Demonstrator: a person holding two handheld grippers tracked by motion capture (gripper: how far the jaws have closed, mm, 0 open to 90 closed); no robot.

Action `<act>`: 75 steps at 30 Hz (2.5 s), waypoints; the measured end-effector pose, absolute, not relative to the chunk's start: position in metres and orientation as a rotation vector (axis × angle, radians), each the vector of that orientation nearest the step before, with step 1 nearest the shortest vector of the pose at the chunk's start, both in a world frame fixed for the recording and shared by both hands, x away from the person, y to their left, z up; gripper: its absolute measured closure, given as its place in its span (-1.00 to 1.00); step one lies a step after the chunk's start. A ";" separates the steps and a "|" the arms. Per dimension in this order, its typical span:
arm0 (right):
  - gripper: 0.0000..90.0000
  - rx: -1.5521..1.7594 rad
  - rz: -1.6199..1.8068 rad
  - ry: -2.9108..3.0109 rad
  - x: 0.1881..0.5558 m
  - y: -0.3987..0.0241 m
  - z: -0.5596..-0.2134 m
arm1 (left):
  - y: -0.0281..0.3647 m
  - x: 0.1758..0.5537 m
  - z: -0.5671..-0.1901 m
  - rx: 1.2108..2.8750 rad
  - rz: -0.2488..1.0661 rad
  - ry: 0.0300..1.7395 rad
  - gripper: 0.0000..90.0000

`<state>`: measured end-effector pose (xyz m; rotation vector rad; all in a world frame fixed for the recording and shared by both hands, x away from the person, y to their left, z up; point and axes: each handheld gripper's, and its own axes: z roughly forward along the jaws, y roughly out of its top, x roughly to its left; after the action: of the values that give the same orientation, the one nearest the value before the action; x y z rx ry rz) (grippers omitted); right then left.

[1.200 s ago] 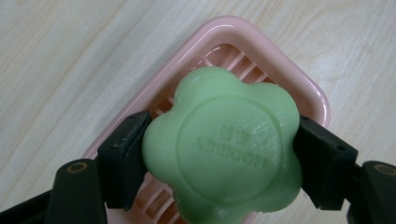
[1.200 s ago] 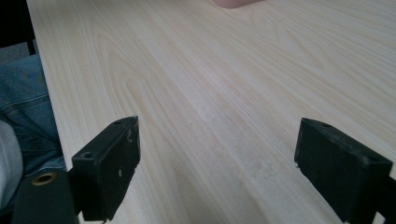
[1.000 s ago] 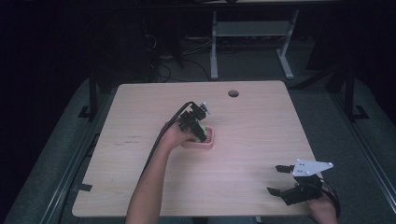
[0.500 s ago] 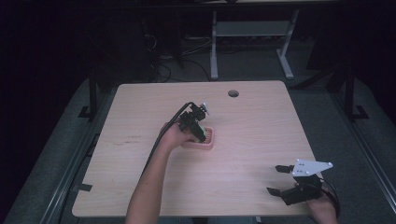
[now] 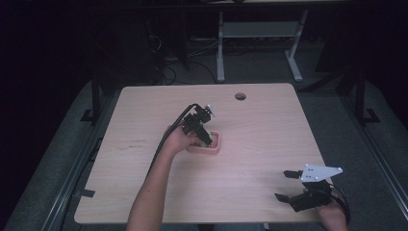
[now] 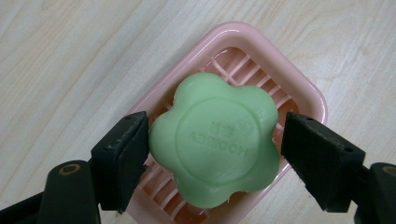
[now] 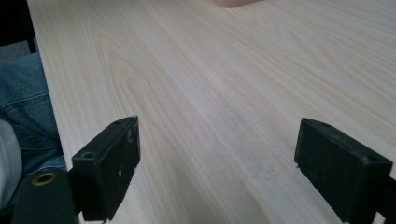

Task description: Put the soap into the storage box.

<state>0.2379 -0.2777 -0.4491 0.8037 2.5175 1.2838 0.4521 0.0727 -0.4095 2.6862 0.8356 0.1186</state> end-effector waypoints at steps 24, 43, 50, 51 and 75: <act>-0.69 0.815 1.271 2.525 0.238 -0.277 -0.450 | 0.086 0.440 -0.400 2.642 0.136 0.830 -0.49; -0.69 0.821 1.264 2.527 0.238 -0.276 -0.451 | 0.096 0.430 -0.401 2.625 0.134 0.824 -0.52; -0.69 0.823 1.263 2.527 0.238 -0.276 -0.451 | 0.100 0.426 -0.400 2.624 0.115 0.816 -0.52; -0.69 0.825 1.263 2.527 0.238 -0.276 -0.451 | 0.101 0.425 -0.399 2.623 0.119 0.810 -0.52; -0.69 0.828 1.254 2.527 0.238 -0.276 -0.452 | 0.118 0.408 -0.395 2.577 0.111 0.825 -0.52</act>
<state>0.2379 -0.2759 -0.4518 0.8280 2.5270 1.2536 0.4076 0.1176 -0.3946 2.5773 0.8250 0.1114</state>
